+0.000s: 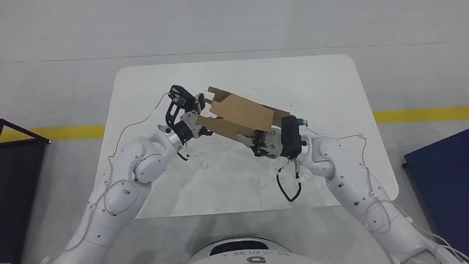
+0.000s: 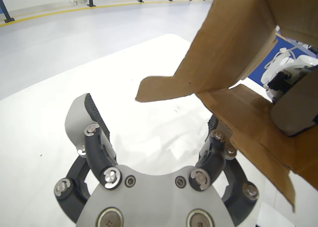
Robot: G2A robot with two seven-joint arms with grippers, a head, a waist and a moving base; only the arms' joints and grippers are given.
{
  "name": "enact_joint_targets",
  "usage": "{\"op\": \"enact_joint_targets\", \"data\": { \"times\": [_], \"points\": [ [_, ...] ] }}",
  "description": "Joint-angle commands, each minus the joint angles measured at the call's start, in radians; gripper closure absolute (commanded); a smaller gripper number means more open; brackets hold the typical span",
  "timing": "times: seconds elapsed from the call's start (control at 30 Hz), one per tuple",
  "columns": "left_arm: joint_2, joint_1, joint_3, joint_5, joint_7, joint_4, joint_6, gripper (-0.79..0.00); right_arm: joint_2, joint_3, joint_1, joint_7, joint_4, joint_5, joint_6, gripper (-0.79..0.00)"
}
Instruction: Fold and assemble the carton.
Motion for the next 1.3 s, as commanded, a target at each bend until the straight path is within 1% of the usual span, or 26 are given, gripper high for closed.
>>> {"op": "enact_joint_targets", "data": {
  "times": [0.0,0.3,0.37,0.4,0.47,0.53,0.63,0.73,0.77,0.87,0.97,1.0,1.03,1.07,1.1,1.27],
  "points": [
    [-0.001,0.002,-0.003,-0.001,0.017,-0.004,-0.005,-0.785,-0.001,-0.001,0.001,0.009,0.01,0.008,-0.005,0.0],
    [0.0,0.015,-0.016,0.036,0.049,0.005,-0.02,-0.785,-0.003,0.012,0.003,0.011,0.015,0.016,-0.01,0.0],
    [0.001,0.02,-0.019,0.048,0.053,0.008,-0.022,-0.785,-0.001,0.02,-0.001,0.008,0.008,0.006,-0.008,-0.12],
    [0.001,0.022,-0.02,0.053,0.056,0.009,-0.024,-0.785,-0.001,0.023,-0.003,0.007,0.004,0.0,-0.008,-0.105],
    [0.001,0.025,-0.021,0.068,0.059,0.007,-0.027,-0.785,0.0,0.028,-0.007,0.004,-0.002,-0.008,-0.01,-0.105],
    [0.003,0.028,-0.021,0.116,0.062,0.002,-0.033,-0.785,0.0,0.031,-0.008,0.005,-0.007,-0.016,-0.011,-0.099],
    [0.004,0.04,-0.016,0.153,0.083,0.001,-0.036,-0.785,-0.001,0.032,-0.003,0.01,-0.017,-0.019,-0.009,-0.074],
    [0.005,0.054,-0.018,0.172,0.096,-0.011,-0.039,-0.785,-0.002,0.03,0.004,0.016,-0.031,-0.024,-0.011,-0.092],
    [0.005,0.057,-0.019,0.176,0.1,-0.016,-0.04,-0.785,-0.003,0.029,0.005,0.018,-0.035,-0.026,-0.012,-0.114],
    [0.006,0.066,-0.025,0.18,0.114,-0.026,-0.041,-0.785,-0.004,0.024,0.011,0.027,-0.041,-0.029,-0.017,-0.222],
    [0.006,0.074,-0.032,0.178,0.129,-0.032,-0.042,-0.785,-0.007,0.018,0.016,0.036,-0.04,-0.026,-0.021,-0.225],
    [0.006,0.076,-0.035,0.178,0.132,-0.034,-0.042,-0.785,-0.007,0.016,0.018,0.039,-0.039,-0.024,-0.023,-0.209],
    [0.006,0.079,-0.039,0.176,0.133,-0.035,-0.04,-0.785,-0.008,0.014,0.02,0.043,-0.036,-0.021,-0.024,-0.139],
    [0.006,0.083,-0.043,0.173,0.135,-0.035,-0.038,-0.785,-0.009,0.013,0.022,0.047,-0.035,-0.018,-0.025,-0.018],
    [0.006,0.086,-0.048,0.165,0.138,-0.035,-0.032,-0.785,-0.009,0.012,0.024,0.05,-0.033,-0.016,-0.026,0.0],
    [0.008,0.103,-0.089,0.128,0.135,-0.031,-0.002,-0.785,-0.009,0.018,0.028,0.065,-0.011,-0.007,-0.034,0.0]
  ]
}}
